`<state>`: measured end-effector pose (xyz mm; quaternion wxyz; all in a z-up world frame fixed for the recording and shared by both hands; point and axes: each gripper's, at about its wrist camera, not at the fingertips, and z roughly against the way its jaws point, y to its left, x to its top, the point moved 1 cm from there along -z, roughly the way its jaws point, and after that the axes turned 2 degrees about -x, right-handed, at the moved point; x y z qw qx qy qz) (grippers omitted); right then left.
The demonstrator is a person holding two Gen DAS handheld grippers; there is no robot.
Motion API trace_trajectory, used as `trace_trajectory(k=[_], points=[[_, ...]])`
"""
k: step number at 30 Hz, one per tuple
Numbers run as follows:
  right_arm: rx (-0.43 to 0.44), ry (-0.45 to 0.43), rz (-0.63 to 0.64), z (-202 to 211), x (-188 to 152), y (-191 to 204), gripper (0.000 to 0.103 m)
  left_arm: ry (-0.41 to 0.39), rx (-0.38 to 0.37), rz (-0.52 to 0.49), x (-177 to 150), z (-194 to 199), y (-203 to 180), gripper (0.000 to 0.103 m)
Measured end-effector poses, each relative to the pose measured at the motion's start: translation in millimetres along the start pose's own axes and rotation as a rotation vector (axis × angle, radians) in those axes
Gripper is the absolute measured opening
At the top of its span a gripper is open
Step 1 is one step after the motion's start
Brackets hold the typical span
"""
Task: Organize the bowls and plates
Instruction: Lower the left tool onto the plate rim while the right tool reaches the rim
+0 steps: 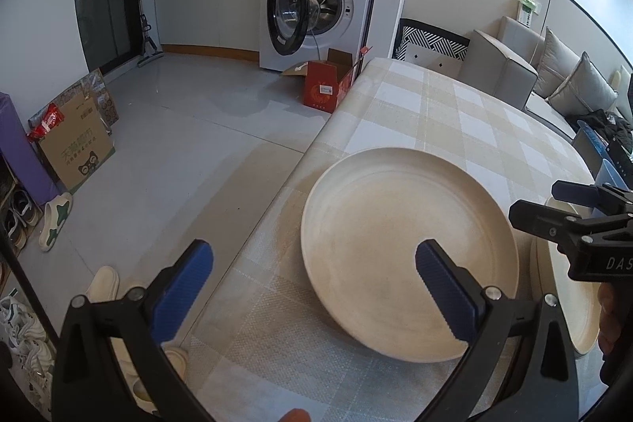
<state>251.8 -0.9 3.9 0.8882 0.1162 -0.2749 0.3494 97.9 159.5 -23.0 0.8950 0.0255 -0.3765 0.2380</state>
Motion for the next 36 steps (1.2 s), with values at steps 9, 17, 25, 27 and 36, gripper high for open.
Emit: trace_trajectory(k=[9, 17, 25, 27, 36], points=[[-0.008, 0.052, 0.014, -23, 4, 5, 0.102, 0.033, 0.013, 0.0, -2, -14, 2, 0.103], [-0.017, 0.079, 0.022, -37, 5, 7, 0.099, 0.057, 0.025, -0.006, -3, -24, 1, 0.103], [-0.019, 0.111, 0.022, -50, 4, 7, 0.085, 0.075, 0.035, -0.01, -3, -32, 2, 0.103], [-0.024, 0.113, 0.027, -52, 4, 7, 0.083, 0.076, 0.037, -0.01, -3, -33, 2, 0.103], [-0.029, 0.129, 0.032, -58, 5, 9, 0.073, 0.083, 0.047, -0.017, -4, -36, 3, 0.103]])
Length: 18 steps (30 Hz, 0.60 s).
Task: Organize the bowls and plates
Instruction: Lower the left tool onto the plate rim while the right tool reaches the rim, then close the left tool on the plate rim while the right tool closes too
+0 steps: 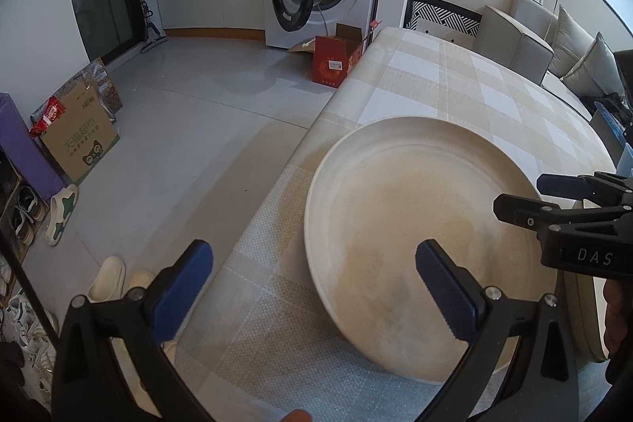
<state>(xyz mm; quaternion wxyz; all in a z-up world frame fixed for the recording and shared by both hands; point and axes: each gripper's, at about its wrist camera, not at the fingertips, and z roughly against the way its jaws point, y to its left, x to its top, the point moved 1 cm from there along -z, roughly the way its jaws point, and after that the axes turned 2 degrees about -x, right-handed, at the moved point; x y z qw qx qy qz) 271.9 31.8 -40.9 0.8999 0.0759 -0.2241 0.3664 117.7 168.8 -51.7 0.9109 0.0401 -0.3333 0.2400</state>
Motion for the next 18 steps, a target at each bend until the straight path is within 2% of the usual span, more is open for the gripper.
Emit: trace_trajectory(k=[8, 12, 18], points=[[-0.009, 0.015, 0.002, -4.8, -0.5, 1.4, 0.059, 0.004, 0.004, -0.002, -1.2, -2.8, 1.8, 0.102], [-0.017, 0.021, 0.007, -7.8, -0.7, 1.9, 0.056, 0.006, 0.003, -0.008, -1.9, -4.8, 1.2, 0.1], [-0.031, 0.025, 0.016, -8.8, -1.4, 2.6, 0.053, 0.023, -0.016, -0.026, -2.7, -7.7, -2.4, 0.078]])
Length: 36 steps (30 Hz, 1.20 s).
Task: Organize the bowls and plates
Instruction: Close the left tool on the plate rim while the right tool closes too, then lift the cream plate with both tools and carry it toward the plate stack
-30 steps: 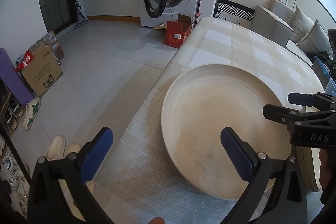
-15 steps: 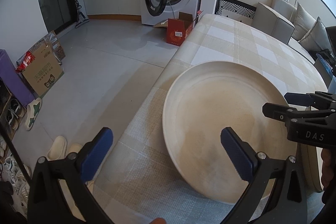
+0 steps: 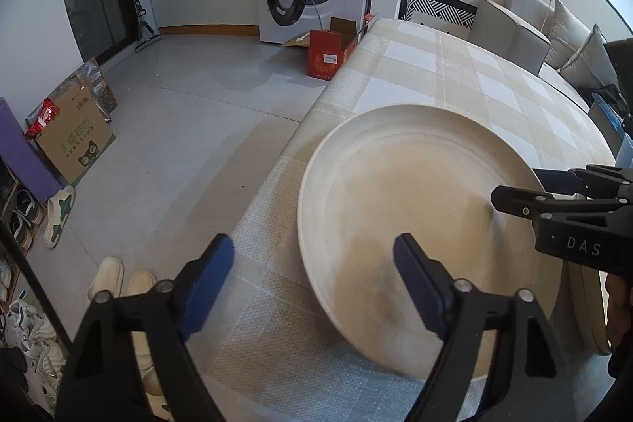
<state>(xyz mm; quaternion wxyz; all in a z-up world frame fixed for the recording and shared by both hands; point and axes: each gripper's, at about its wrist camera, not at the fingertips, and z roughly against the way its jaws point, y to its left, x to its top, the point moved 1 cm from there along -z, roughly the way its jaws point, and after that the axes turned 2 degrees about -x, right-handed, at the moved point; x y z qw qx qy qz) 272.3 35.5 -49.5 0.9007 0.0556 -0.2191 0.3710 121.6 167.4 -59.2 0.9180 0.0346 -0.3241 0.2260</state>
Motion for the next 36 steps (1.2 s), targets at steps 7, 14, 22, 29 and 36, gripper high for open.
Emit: trace_trajectory(k=[7, 14, 22, 29, 36], points=[[-0.032, 0.005, 0.019, -1, -2, -1, 0.043, 0.014, -0.031, -0.006, -1, -3, -4, 0.05], [-0.045, 0.001, 0.025, 0, -3, -3, 0.034, 0.015, -0.042, -0.022, -1, -3, -8, 0.032], [-0.062, -0.009, 0.022, 1, -4, -4, 0.024, 0.012, -0.03, -0.045, 0, 0, -12, 0.021], [-0.055, -0.011, 0.023, 3, -5, -3, 0.022, 0.005, -0.017, -0.043, 1, 4, -10, 0.021], [-0.048, -0.021, 0.025, 8, -5, 1, 0.022, -0.003, -0.013, -0.035, 2, 9, -7, 0.021]])
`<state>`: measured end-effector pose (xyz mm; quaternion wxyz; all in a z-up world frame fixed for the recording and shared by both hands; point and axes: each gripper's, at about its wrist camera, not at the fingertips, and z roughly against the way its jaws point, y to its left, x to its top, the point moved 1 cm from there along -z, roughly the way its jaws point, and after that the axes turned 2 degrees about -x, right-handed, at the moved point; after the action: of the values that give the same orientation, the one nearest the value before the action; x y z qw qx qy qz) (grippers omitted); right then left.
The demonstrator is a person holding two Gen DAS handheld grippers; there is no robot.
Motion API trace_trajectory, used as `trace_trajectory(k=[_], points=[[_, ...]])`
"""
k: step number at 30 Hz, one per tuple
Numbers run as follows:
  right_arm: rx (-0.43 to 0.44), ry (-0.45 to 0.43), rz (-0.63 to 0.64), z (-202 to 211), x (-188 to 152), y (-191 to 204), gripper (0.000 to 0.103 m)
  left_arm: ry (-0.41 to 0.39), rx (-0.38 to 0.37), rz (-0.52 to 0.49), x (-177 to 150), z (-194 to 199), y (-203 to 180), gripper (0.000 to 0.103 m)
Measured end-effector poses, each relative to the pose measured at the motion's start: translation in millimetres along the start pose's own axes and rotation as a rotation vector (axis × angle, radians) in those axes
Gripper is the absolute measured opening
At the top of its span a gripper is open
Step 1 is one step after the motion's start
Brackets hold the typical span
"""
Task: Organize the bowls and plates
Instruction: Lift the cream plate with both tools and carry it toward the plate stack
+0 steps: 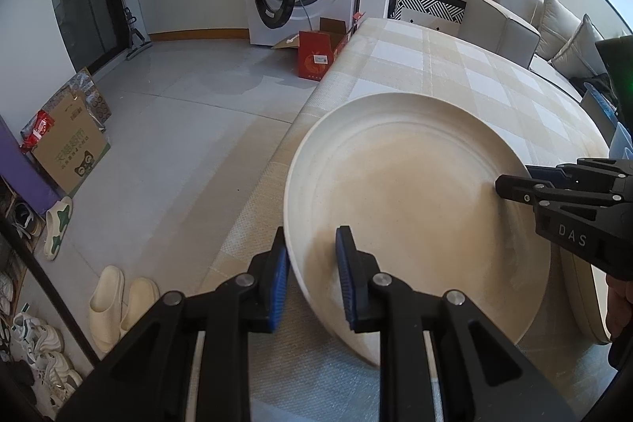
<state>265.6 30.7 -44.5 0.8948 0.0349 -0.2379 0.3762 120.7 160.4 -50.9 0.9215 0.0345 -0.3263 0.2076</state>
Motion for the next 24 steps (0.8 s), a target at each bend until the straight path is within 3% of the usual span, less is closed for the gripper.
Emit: trace_trajectory(k=[24], points=[[-0.004, -0.088, -0.005, 51, 7, 6, 0.022, -0.065, -0.017, 0.022, 8, 37, 7, 0.021]])
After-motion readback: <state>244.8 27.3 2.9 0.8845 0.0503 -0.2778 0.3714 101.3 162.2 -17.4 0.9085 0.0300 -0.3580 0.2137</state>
